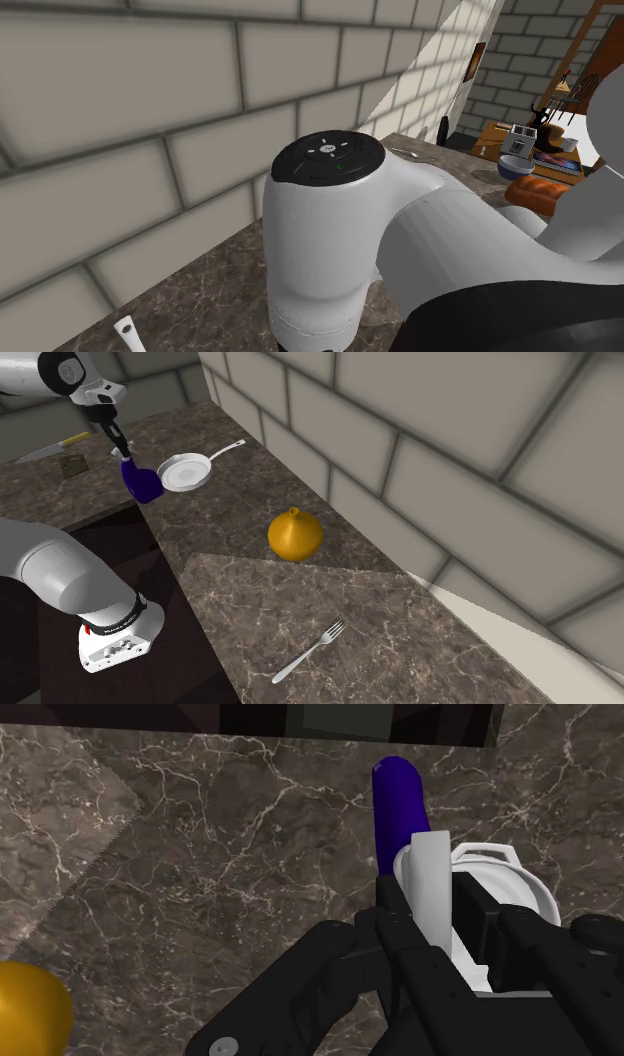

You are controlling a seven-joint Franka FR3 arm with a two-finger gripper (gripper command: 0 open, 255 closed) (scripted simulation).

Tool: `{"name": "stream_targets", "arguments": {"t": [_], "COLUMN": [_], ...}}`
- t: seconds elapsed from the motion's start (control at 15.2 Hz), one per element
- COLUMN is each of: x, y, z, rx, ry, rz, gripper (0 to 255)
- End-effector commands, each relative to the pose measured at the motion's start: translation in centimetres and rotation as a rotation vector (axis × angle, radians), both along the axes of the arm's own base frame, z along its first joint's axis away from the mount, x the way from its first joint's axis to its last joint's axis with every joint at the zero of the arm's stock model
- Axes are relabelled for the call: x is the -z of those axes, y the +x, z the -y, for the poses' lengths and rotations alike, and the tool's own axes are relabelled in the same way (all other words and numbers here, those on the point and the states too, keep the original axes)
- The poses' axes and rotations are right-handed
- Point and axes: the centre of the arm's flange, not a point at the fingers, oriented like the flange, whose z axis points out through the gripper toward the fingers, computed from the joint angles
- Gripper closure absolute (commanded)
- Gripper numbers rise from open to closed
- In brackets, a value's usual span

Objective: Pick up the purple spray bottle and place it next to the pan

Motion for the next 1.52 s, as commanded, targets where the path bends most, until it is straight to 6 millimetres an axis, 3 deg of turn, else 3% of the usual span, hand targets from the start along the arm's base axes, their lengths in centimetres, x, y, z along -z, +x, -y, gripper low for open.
{"name": "stream_targets", "arguments": {"t": [0.0,0.53,1.06,1.12,1.45], "x": [1.0,5.1,5.1,5.1,5.1], "y": [-0.1,-0.1,-0.1,-0.1,-0.1], "z": [0.0,0.0,0.0,0.0,0.0], "rx": [0.000,0.000,0.000,0.000,0.000], "ry": [0.001,0.001,0.001,0.001,0.001], "rz": [0.000,0.000,0.000,0.000,0.000], "gripper": [255,255,255,0,0]}}
